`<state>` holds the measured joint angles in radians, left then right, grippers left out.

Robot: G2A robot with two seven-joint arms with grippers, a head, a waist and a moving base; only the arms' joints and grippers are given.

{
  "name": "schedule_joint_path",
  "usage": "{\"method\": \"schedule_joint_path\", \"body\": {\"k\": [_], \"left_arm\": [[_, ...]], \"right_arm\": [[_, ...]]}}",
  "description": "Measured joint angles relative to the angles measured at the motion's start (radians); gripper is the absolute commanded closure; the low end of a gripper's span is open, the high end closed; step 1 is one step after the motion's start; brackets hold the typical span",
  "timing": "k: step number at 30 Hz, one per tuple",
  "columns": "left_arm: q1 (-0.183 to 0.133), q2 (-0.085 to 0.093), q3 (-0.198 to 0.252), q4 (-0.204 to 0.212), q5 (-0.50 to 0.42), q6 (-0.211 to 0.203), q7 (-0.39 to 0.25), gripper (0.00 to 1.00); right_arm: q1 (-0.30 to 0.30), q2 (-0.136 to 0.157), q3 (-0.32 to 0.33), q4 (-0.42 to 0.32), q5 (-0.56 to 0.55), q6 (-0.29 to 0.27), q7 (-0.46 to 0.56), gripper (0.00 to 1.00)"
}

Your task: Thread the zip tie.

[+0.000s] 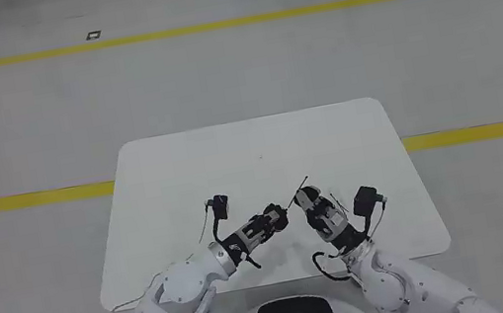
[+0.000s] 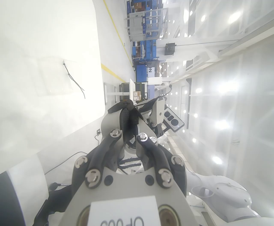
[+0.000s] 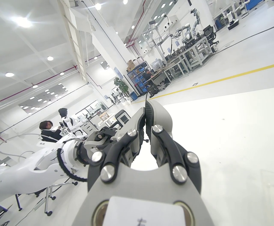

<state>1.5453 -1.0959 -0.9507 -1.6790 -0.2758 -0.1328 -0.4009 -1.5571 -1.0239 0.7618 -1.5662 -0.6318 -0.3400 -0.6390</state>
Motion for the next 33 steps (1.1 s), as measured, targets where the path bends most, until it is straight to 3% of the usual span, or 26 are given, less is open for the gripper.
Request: {"method": "schedule_joint_path", "body": {"k": [33], "left_arm": [[0.0, 0.0, 0.0, 0.0, 0.0, 0.0, 0.0, 1.0]], "right_arm": [[-0.01, 0.001, 0.006, -0.006, -0.019, 0.0, -0.016, 1.0]]}}
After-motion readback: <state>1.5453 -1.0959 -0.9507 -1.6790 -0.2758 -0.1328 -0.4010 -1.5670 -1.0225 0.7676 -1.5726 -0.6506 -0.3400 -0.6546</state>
